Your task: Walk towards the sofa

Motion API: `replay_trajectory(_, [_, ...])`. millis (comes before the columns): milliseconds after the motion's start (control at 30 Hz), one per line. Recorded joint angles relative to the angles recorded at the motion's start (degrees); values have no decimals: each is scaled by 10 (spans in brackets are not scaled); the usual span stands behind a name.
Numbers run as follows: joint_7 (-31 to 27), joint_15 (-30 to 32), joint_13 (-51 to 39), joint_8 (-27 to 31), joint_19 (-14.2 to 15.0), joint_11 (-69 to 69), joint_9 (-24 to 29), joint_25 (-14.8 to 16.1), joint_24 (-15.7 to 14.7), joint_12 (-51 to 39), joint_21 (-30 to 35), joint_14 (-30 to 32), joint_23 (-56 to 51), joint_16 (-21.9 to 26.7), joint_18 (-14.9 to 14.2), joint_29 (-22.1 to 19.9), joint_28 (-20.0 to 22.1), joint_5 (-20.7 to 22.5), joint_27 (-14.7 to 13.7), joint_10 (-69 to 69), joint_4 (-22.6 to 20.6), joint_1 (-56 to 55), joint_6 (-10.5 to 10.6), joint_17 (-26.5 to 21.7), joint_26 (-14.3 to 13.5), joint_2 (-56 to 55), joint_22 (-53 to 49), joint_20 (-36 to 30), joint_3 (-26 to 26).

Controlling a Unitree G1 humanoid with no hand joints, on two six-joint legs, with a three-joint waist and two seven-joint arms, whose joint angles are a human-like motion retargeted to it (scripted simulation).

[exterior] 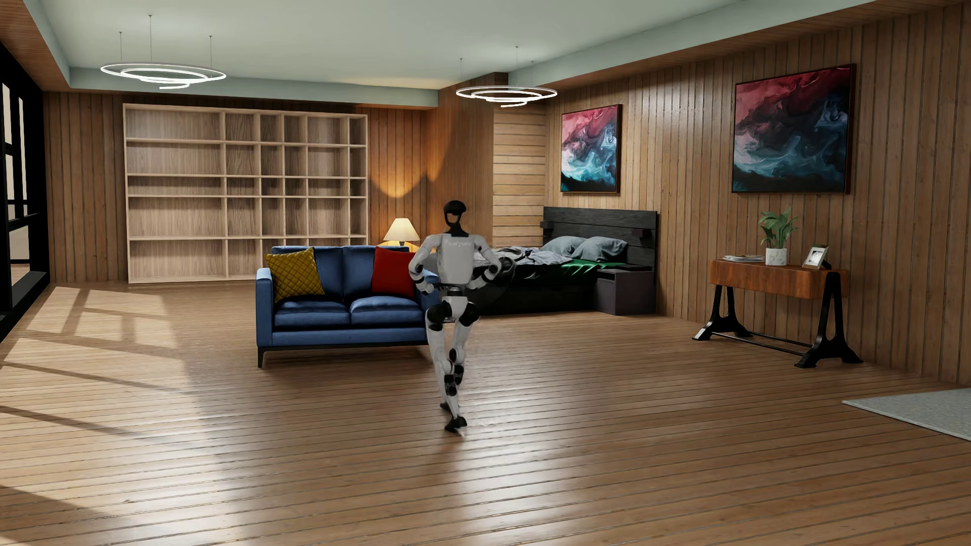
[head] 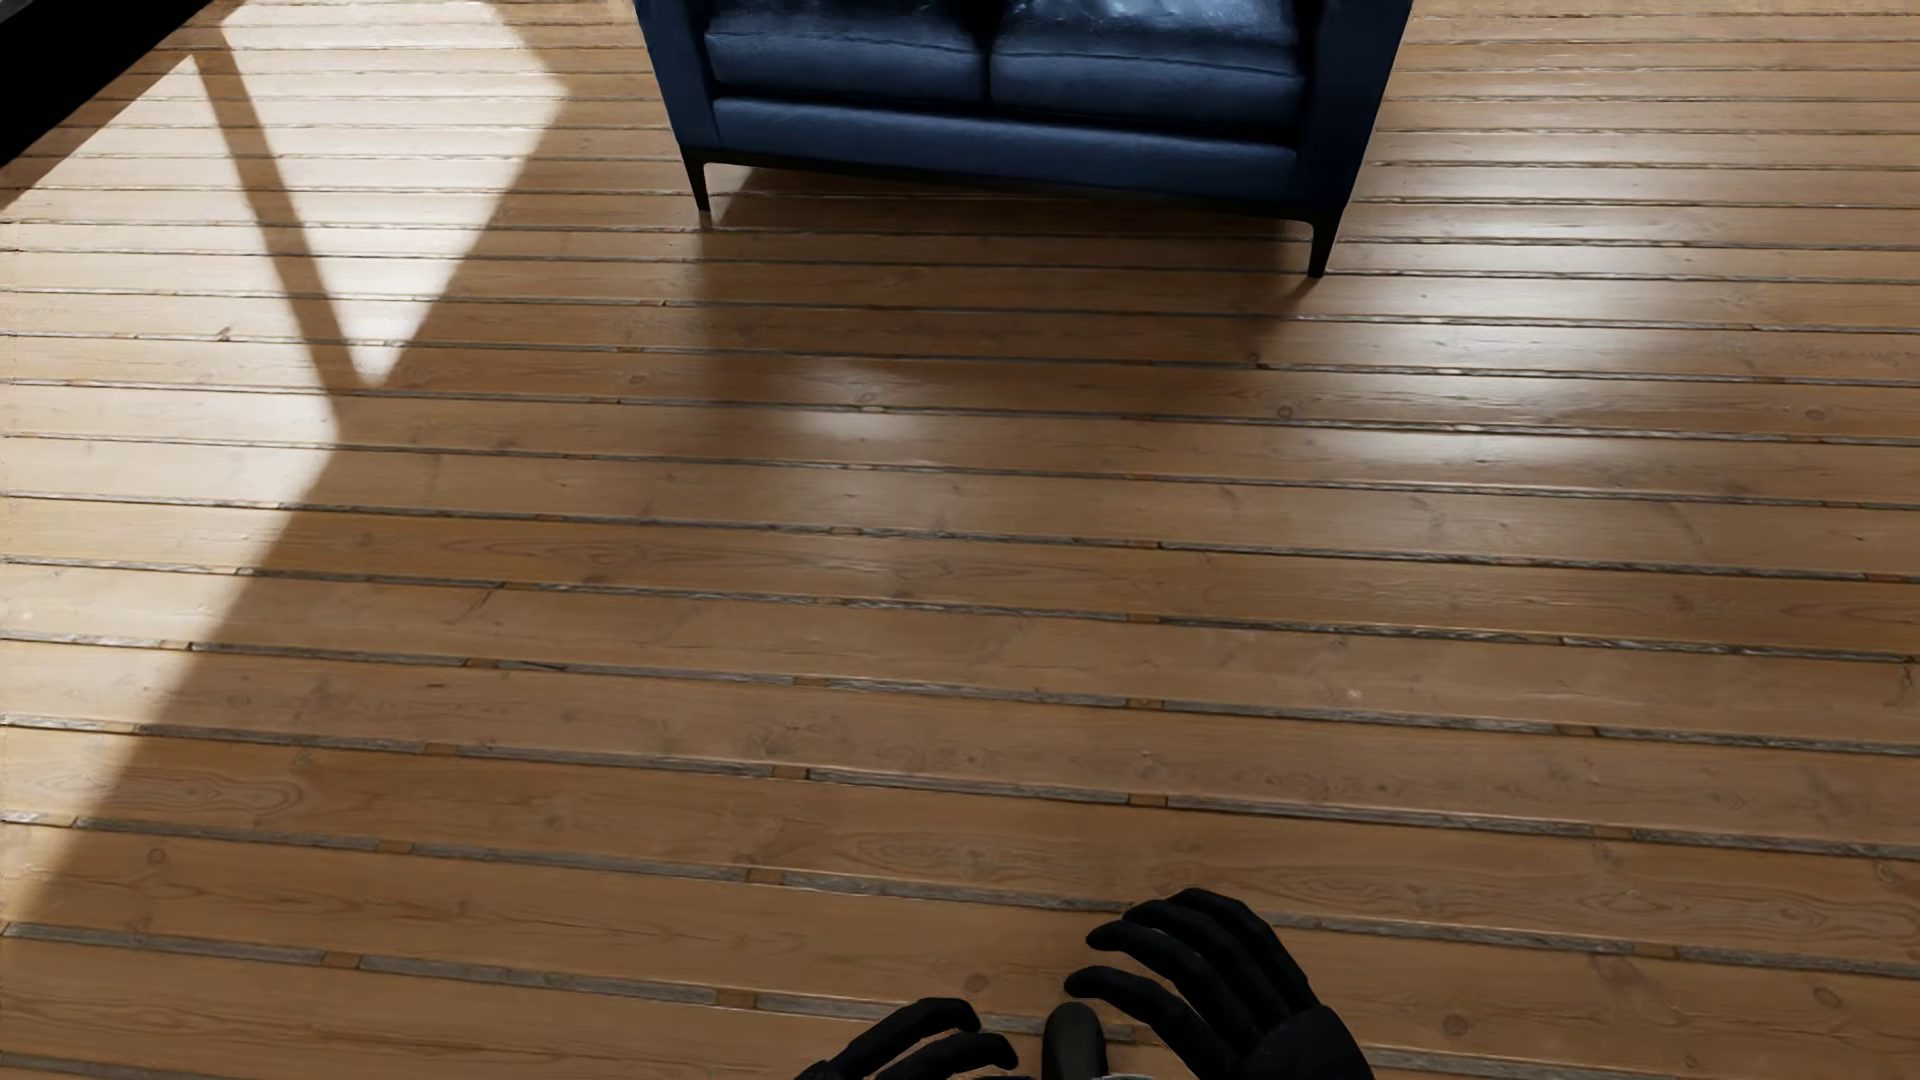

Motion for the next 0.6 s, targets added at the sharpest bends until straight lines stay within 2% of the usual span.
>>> replay_trajectory(33, [-2,-16,2,-7,-18,14,-3,3,9,-3,-5,34,-3,-1,-7,0,0,8,-4,19,12,6,10,7,-4,12,5,3,0])
replay_trajectory(100, [-11,-43,8,-31,-27,1,-10,7,16,-20,-6,121,8,7,-27,0,0,27,-7,81,42,-7,32,15,-13,53,27,-18,-1])
replay_trajectory(200, [-4,-88,7,-69,-35,-1,-14,1,-16,-65,4,255,30,45,-105,1,-2,52,-11,296,106,-110,59,26,-7,95,50,-96,-4])
replay_trajectory(233, [-1,-107,5,-79,-42,14,-12,7,-27,-76,9,263,30,58,-85,0,-4,61,-13,373,131,-155,68,31,-1,101,45,-113,-5])
replay_trajectory(267, [-6,-126,4,-88,-48,28,-10,16,-34,-82,12,227,26,66,-83,0,-3,71,-13,436,146,-198,75,35,5,108,37,-122,-4])
replay_trajectory(333, [-30,-158,-3,-102,-56,45,-5,33,-35,-87,21,160,22,67,-84,0,0,88,-8,490,147,-269,86,37,15,135,21,-116,-3])
replay_trajectory(433, [-33,-194,4,-108,-61,48,0,26,-8,-67,36,58,40,77,-55,0,0,104,-3,414,147,-338,90,26,28,189,5,-93,2])
replay_trajectory(467, [-25,-201,3,-106,-62,43,1,30,-2,-59,43,42,46,78,-56,0,-1,107,-1,360,145,-354,90,25,29,206,4,-84,4])
replay_trajectory(533, [-10,-212,-3,-100,-63,27,1,40,12,-45,52,44,51,76,-27,0,-3,112,0,234,130,-379,87,24,24,239,1,-61,11])
replay_trajectory(600, [5,-217,-2,-93,-64,7,1,44,11,-41,62,110,45,74,-39,0,-3,117,8,95,109,-389,83,22,26,270,-2,-54,17])
